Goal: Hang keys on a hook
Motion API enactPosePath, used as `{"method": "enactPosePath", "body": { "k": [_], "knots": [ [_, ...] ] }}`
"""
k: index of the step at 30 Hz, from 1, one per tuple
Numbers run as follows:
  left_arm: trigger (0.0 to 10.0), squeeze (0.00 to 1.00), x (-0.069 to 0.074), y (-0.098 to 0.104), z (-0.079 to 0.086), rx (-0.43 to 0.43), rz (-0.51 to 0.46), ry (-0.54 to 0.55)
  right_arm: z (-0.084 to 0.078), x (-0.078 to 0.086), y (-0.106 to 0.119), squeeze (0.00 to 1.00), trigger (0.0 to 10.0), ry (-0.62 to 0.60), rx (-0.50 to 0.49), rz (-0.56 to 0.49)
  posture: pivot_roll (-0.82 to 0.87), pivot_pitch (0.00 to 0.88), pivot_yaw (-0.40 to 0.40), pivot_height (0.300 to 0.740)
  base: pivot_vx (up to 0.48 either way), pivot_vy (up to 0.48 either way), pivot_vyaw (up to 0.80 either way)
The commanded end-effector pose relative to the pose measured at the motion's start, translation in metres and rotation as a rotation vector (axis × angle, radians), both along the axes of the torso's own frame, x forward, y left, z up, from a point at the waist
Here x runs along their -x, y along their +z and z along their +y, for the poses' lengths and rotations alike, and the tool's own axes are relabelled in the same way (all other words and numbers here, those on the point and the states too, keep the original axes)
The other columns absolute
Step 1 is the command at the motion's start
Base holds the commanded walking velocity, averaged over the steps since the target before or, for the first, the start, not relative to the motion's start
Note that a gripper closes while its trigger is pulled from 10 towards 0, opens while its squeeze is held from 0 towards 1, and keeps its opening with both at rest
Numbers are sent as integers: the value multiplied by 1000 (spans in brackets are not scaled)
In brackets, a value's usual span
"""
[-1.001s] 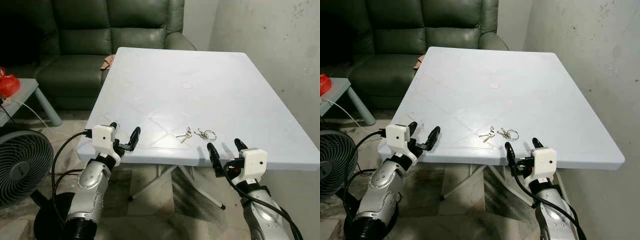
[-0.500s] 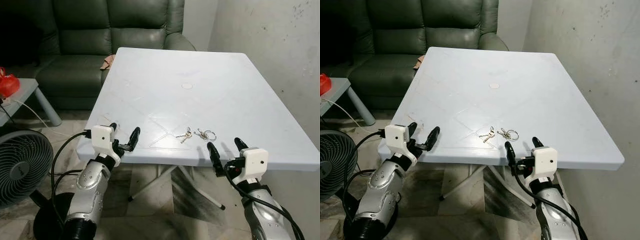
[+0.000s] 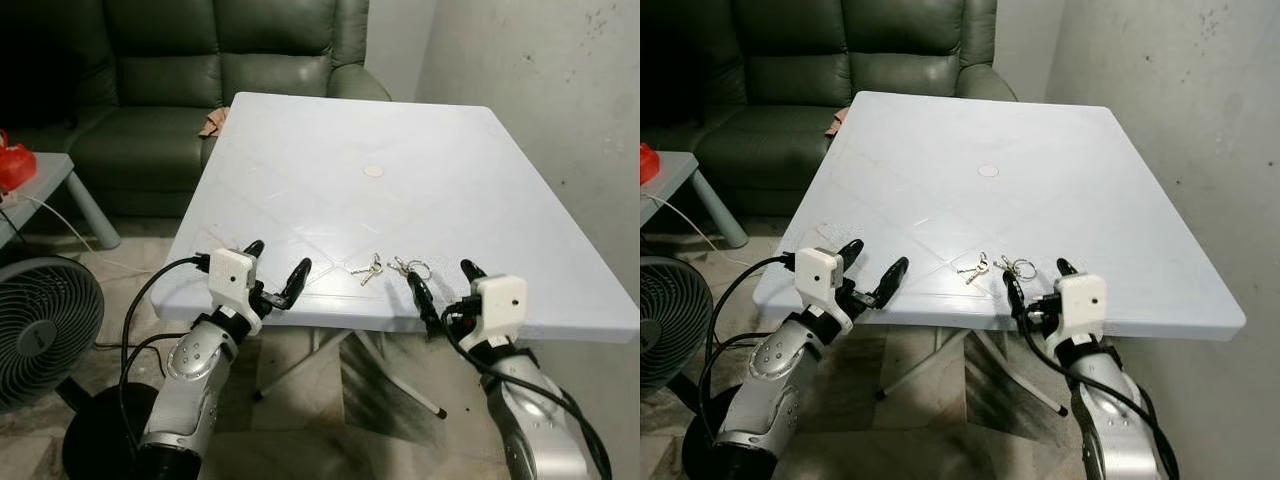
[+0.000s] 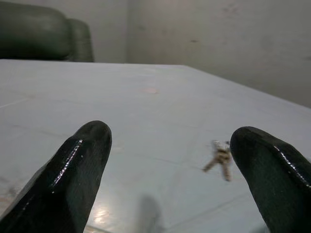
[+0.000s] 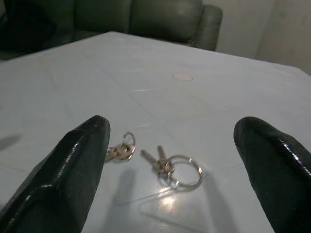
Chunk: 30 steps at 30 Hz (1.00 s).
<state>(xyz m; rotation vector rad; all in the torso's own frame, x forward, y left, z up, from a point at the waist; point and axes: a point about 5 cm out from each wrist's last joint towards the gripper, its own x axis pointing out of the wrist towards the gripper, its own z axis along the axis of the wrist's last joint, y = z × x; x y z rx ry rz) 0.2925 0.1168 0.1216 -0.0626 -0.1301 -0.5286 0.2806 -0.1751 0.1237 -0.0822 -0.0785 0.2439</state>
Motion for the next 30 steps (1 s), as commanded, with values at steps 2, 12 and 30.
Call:
{"method": "enactPosePath", "body": {
  "k": [2,12,30],
  "knots": [
    [10000,0,5,5,-2,-1,-8,-14,-2,-9,4,0,10000,4,9,26,20,117,-64,740,0,0,0],
    [10000,0,30,16,-4,11,-5,-11,3,-29,9,0,10000,60,-1,120,43,238,-101,740,0,0,0],
    [10000,0,50,23,-2,-13,26,1,12,-61,12,0,9608,77,-23,166,71,291,-109,740,0,0,0]
  ]
}}
